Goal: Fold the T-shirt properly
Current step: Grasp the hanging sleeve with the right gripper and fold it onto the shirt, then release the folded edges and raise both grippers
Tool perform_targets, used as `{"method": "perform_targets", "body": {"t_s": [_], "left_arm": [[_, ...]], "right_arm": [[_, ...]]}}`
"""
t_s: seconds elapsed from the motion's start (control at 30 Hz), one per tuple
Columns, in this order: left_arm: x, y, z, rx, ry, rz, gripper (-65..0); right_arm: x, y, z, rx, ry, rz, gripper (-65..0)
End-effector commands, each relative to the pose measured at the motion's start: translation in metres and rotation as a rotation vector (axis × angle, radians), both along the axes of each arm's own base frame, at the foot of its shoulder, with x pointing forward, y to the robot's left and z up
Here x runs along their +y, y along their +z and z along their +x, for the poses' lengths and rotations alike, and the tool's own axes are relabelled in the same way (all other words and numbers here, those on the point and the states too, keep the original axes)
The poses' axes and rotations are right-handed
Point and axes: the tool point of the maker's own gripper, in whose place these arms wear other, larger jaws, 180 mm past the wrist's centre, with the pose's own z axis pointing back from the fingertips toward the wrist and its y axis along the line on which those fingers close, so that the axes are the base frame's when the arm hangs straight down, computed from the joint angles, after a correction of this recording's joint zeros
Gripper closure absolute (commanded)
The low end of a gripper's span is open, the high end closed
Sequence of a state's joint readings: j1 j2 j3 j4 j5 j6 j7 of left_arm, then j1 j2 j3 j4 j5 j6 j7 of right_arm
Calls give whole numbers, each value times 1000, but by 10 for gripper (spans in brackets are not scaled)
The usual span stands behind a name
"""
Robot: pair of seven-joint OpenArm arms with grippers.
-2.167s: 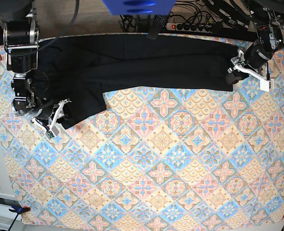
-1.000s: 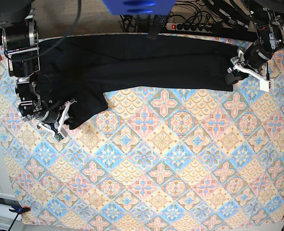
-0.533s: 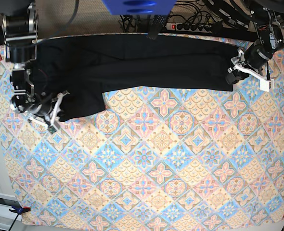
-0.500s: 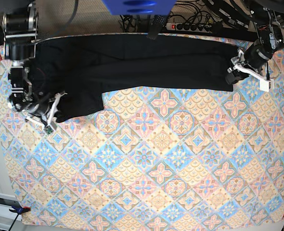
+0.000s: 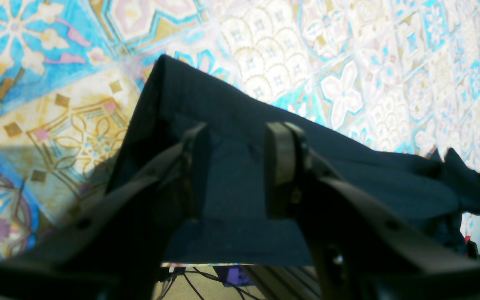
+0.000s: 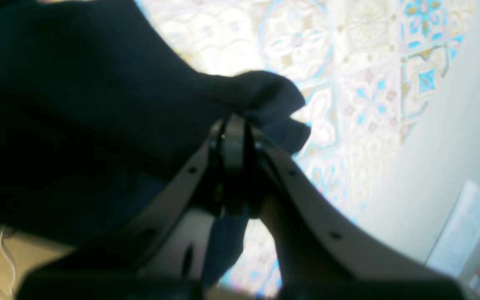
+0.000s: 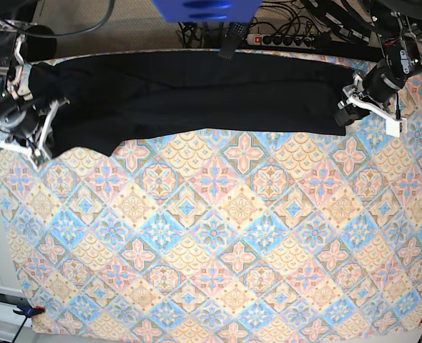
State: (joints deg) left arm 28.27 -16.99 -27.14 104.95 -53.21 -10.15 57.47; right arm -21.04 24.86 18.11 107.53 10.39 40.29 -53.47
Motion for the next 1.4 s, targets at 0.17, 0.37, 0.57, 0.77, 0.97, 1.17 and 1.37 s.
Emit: {"method": "perform_targets", "body": {"t_s": [0.17, 0.37, 0.57, 0.77, 0.97, 1.17, 1.37], "left_arm": [[3, 8, 6, -35, 1, 6, -216], [3, 8, 6, -36, 0, 8, -216], [4, 9, 6, -36, -1, 11, -216], [5, 9, 6, -36, 0, 13, -216], [35, 20, 6, -44, 24, 85, -216], [69, 24, 7, -3, -9, 178, -216], [88, 1, 2, 144, -55, 184, -216]], "right_arm": [[-13, -5, -44, 86, -6, -54, -3], [4, -26, -57, 130, -19, 6, -40], [-22, -31, -68, 190, -43, -144, -195], [-17, -13, -53, 79, -84, -133, -204], [16, -26, -51, 99, -12, -80, -204], [23, -27, -48, 95, 5, -70, -204], [53, -29, -27, 68, 86, -32, -204]]}}
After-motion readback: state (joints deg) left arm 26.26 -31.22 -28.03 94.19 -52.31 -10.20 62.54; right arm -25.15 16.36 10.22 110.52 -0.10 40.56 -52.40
